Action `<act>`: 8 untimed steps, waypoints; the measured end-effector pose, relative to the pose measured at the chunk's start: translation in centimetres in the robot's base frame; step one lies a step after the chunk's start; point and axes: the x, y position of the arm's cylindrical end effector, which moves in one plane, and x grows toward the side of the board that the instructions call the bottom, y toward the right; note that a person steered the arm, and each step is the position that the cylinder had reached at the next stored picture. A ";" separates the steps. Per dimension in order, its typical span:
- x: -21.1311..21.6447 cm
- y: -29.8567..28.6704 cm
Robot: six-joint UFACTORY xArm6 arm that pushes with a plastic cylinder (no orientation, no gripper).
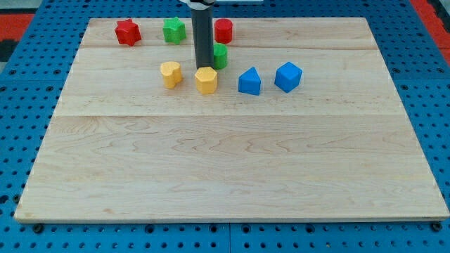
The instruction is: Place the green circle between green star and hexagon
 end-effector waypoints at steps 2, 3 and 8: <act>-0.5 -4.9; -0.5 -0.5; -4.3 2.6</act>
